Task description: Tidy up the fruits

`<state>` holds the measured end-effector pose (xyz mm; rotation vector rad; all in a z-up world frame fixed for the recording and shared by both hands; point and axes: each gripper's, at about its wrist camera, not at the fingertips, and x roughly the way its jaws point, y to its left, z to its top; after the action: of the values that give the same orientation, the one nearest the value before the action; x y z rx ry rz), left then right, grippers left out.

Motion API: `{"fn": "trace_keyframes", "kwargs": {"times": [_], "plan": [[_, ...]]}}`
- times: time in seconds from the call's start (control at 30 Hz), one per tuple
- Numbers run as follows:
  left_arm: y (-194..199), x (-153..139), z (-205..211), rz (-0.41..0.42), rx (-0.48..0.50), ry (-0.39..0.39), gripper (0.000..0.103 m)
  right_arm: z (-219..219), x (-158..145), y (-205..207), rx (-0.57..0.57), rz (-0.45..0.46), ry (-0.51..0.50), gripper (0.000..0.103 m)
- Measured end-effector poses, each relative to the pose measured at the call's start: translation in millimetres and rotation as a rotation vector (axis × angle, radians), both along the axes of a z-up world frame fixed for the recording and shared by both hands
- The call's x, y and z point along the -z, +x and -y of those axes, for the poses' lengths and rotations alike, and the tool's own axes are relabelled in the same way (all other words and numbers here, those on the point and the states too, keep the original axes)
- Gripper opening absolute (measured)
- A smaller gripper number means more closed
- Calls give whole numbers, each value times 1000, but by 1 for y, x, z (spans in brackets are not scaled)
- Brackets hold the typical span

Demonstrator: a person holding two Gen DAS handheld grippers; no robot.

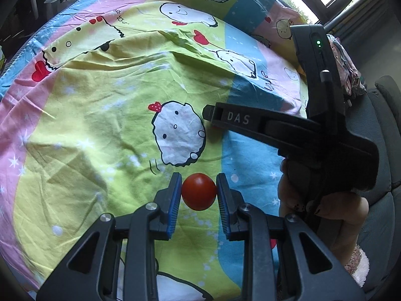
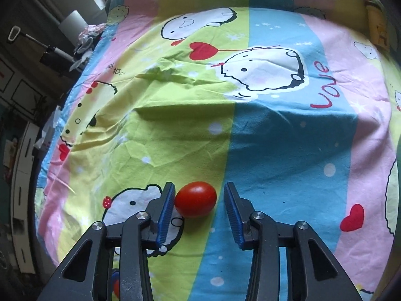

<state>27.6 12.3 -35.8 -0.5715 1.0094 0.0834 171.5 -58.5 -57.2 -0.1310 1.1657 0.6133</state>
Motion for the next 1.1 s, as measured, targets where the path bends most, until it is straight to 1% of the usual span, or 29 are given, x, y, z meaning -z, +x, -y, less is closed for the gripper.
{"fn": "trace_keyframes", "kwargs": {"times": [0.07,0.17,0.23,0.3,0.4,0.47,0.63,0.73,0.83,0.9,1.03,1.1], "plan": [[-1,-1,1,3,1,4,27,1,-1,-6,-4,19,-12,34],[-2,-8,9,30,16,20,27,9,-4,-9,1,15,-5,34],[0,-17,19,55,37,41,27,22,-14,-8,29,23,13,34],[4,-28,31,85,63,66,27,41,-35,-10,54,67,52,34],[17,-50,53,139,102,104,27,81,-68,-11,129,143,95,34],[29,-66,69,179,134,124,27,114,-84,-9,191,171,133,34],[66,-100,120,271,237,193,27,190,-106,2,378,212,183,34],[89,-111,147,322,309,183,27,228,-111,6,464,230,207,34],[113,-112,173,341,359,165,27,259,-110,11,537,211,254,34],[127,-109,190,345,392,169,27,277,-107,15,578,189,280,34],[149,-95,216,330,445,174,28,306,-96,23,652,144,275,34],[157,-88,223,314,451,157,26,316,-89,26,672,113,271,34]]}}
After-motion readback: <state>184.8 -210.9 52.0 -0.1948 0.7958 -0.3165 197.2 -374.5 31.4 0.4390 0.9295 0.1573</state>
